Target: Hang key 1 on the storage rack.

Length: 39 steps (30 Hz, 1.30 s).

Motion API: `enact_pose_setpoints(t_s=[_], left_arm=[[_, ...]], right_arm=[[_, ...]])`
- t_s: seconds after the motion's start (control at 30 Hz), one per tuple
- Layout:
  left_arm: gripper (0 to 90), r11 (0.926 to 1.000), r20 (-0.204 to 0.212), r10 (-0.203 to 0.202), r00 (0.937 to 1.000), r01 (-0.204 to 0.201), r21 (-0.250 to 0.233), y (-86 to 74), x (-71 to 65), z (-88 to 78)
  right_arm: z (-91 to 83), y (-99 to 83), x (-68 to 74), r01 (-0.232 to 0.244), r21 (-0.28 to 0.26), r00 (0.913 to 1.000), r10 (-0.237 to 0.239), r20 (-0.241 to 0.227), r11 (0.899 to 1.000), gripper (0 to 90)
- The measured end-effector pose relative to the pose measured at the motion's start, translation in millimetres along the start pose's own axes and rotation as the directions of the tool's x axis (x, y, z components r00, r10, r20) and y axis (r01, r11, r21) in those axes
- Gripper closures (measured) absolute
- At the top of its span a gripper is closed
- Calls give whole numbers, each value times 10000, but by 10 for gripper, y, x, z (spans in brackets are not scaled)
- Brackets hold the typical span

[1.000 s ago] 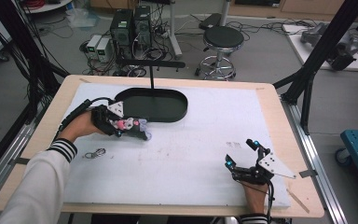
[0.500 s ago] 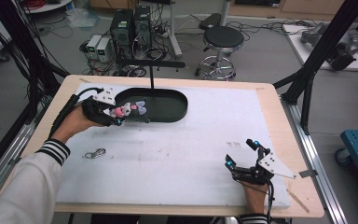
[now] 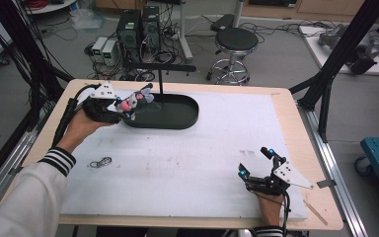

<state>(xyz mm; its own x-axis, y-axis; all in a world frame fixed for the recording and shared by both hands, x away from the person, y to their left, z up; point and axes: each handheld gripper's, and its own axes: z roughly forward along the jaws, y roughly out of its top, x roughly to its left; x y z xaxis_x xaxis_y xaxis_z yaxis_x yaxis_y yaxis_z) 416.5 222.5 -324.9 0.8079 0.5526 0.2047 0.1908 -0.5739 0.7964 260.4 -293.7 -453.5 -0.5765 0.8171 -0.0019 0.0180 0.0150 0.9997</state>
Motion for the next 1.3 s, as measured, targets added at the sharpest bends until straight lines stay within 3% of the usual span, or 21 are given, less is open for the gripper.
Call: enact_pose_setpoints(t_s=[0.2,0.23,0.3,0.33,0.37,0.47,0.57,0.67,0.77,0.8,0.93,1.03,1.17,1.3], left_arm=[[524,9985,-327,-345,9989,330,-437,61,-8,-31],[524,9974,-593,-423,9973,387,-610,84,-11,-48],[524,9932,-731,-803,9941,735,-908,102,-9,-62],[524,9932,-731,-803,9941,735,-908,102,-9,-62],[524,9892,-764,-1113,9908,1030,-1047,114,-1,-71],[524,9871,-949,-1249,9876,1140,-1123,125,2,-80],[523,9771,-1130,-1783,9775,1623,-1379,131,28,-93],[523,9758,-1392,-1838,9731,1635,-1453,137,33,-96],[523,9686,-1703,-2211,9603,1960,-1527,149,53,-82],[522,9686,-1703,-2211,9603,1960,-1527,149,53,-82],[521,9594,-1835,-2611,9477,2337,-1580,158,71,-33],[520,9575,-1905,-2680,9444,2392,-1611,165,87,-16],[520,9466,-2066,-3047,9298,2718,-1733,191,146,3],[520,9421,-2105,-3129,9262,2746,-1922,232,157,-2]], right_arm=[[0,0,-1,-2,9,10000,2,-3,10000,18],[-1,0,-2,16,11,10000,-16,-3,10000,18],[-3,1,0,-15,33,10000,15,5,10000,18],[-2,0,0,-18,30,10000,18,2,10000,18],[-2,1,0,-27,31,10000,27,6,10000,18],[-2,0,0,-24,29,10000,24,9,10000,18],[-3,1,0,-35,30,10000,35,5,10000,18],[-2,0,0,-25,30,10000,25,9,10000,18],[-2,1,-2,-42,20,10000,42,-14,10000,17],[-2,1,-2,-42,20,10000,42,-14,10000,17],[-4,0,-3,-87,34,10000,87,-7,10000,18],[-2,0,-4,-60,22,10000,60,-18,10000,18],[-1,1,-8,-44,-7,10000,44,7,10000,18],[-1,0,-12,-75,-24,10000,75,26,10000,18]])
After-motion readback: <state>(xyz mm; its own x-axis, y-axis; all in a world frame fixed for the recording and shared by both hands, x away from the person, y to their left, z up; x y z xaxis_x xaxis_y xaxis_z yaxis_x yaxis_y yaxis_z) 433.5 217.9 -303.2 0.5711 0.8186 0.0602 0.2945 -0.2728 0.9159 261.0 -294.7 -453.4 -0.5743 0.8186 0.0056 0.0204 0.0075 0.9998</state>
